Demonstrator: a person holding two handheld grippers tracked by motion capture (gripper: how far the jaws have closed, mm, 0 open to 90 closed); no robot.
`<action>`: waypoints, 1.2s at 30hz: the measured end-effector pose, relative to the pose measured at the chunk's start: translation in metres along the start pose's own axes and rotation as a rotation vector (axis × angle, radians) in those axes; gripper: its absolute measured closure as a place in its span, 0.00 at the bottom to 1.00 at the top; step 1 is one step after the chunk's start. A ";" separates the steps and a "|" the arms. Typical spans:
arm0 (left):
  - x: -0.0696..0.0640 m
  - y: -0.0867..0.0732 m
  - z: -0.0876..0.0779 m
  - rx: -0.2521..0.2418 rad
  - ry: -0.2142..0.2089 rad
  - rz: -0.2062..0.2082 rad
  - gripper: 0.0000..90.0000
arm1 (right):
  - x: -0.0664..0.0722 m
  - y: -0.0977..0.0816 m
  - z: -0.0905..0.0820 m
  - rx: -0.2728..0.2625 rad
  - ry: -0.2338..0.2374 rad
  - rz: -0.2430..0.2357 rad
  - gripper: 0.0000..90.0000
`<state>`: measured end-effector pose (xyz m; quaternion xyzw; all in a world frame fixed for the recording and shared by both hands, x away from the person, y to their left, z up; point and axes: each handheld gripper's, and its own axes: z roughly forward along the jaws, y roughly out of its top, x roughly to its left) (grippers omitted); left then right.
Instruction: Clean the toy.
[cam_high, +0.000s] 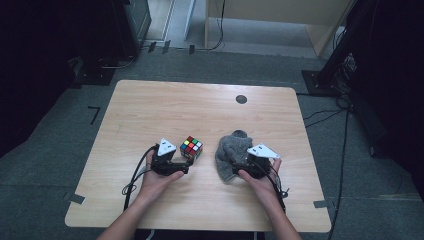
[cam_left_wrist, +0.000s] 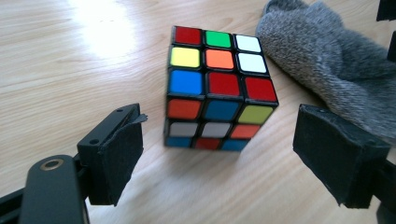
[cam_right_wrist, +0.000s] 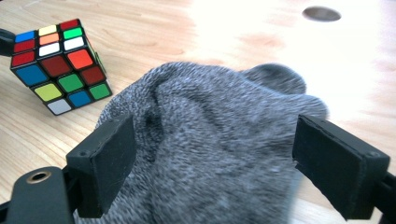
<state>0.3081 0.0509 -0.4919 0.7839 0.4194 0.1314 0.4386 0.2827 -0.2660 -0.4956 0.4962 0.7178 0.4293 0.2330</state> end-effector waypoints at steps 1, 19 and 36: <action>0.004 0.000 -0.005 -0.008 -0.010 -0.010 0.18 | -0.001 0.000 -0.004 -0.007 -0.002 -0.008 0.14; 0.061 -0.039 -0.070 -0.048 0.089 -0.123 0.16 | -0.042 -0.029 -0.045 0.051 -0.045 0.021 0.14; 0.091 -0.075 -0.107 -0.009 0.206 -0.126 0.17 | -0.079 -0.056 -0.081 0.083 -0.121 0.080 0.14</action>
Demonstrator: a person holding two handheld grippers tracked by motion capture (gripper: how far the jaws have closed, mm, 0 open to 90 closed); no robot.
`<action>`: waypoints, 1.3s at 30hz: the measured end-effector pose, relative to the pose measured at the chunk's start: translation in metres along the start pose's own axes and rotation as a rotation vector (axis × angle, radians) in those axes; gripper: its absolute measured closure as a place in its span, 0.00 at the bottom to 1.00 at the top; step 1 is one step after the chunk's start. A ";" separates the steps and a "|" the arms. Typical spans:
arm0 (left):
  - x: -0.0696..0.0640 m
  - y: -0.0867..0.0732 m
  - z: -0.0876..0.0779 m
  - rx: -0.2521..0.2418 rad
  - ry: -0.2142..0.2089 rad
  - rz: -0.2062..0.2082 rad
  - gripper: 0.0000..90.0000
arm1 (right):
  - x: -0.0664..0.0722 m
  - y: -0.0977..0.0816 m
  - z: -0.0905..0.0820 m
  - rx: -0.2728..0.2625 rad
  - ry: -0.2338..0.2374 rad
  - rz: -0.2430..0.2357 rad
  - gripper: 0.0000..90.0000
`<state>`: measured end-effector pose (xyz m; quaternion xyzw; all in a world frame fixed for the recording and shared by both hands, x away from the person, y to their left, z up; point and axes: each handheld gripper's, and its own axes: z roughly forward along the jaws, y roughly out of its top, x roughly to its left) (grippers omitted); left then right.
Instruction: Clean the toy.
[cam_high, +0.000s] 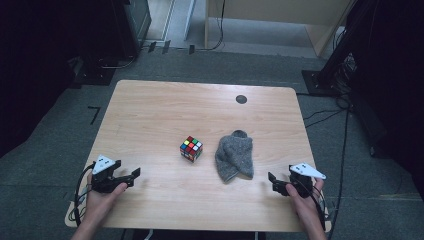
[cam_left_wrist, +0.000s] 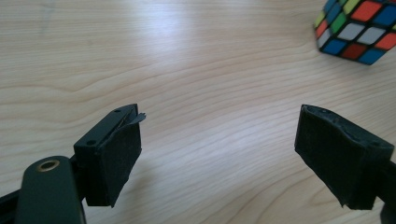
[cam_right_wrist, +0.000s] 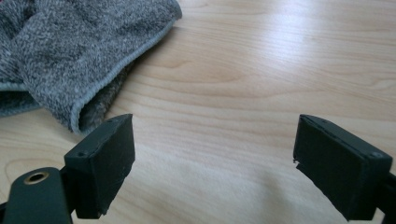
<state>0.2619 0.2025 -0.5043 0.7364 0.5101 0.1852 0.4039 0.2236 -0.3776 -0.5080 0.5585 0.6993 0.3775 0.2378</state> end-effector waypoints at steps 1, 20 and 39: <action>0.003 -0.002 -0.002 0.002 0.004 -0.005 0.17 | -0.001 -0.001 -0.002 0.004 -0.002 0.001 0.14; 0.022 -0.021 -0.020 0.071 0.093 0.015 0.17 | -0.025 -0.032 -0.022 0.107 -0.128 0.064 0.14; 0.014 -0.023 -0.011 0.119 0.123 0.091 0.18 | -0.024 -0.034 -0.020 0.097 -0.145 0.047 0.12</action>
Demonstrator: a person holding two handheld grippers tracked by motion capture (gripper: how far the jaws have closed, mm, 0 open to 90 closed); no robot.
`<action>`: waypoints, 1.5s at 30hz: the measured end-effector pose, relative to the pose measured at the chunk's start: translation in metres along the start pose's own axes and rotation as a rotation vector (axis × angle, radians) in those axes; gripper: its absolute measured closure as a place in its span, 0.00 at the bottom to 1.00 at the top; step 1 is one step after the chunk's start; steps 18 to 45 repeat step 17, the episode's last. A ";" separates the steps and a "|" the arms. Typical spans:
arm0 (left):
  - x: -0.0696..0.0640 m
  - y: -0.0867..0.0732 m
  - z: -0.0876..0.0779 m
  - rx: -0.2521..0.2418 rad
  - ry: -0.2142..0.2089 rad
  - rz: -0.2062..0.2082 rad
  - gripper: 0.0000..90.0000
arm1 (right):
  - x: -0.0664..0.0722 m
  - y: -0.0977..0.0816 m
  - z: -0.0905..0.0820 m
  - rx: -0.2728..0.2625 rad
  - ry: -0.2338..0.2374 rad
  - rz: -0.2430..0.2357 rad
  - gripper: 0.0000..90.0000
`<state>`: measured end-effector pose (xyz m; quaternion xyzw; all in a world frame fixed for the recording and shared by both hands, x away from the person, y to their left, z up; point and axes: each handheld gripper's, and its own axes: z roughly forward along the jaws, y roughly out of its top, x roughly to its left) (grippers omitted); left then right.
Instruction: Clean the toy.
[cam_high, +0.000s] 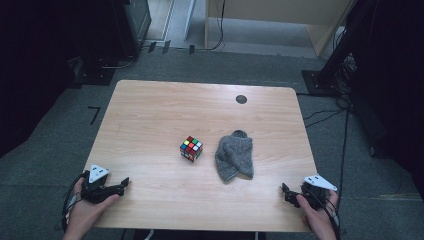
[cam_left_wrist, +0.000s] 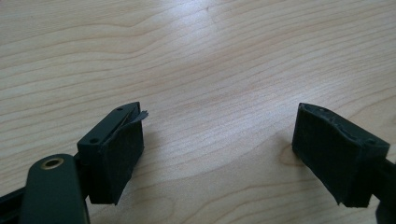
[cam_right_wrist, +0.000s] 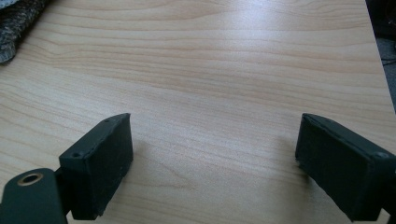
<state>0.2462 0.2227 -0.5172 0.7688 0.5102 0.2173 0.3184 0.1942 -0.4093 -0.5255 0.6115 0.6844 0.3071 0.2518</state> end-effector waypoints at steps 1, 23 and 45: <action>0.000 0.000 0.000 0.000 -0.001 0.000 0.18 | 0.000 0.000 0.000 0.000 0.000 0.000 0.12; 0.001 0.000 0.000 0.000 -0.005 0.004 0.18 | -0.001 0.001 0.001 0.006 0.000 0.000 0.09; 0.001 0.000 0.000 0.000 -0.005 0.004 0.18 | -0.001 0.001 0.001 0.006 0.000 0.000 0.09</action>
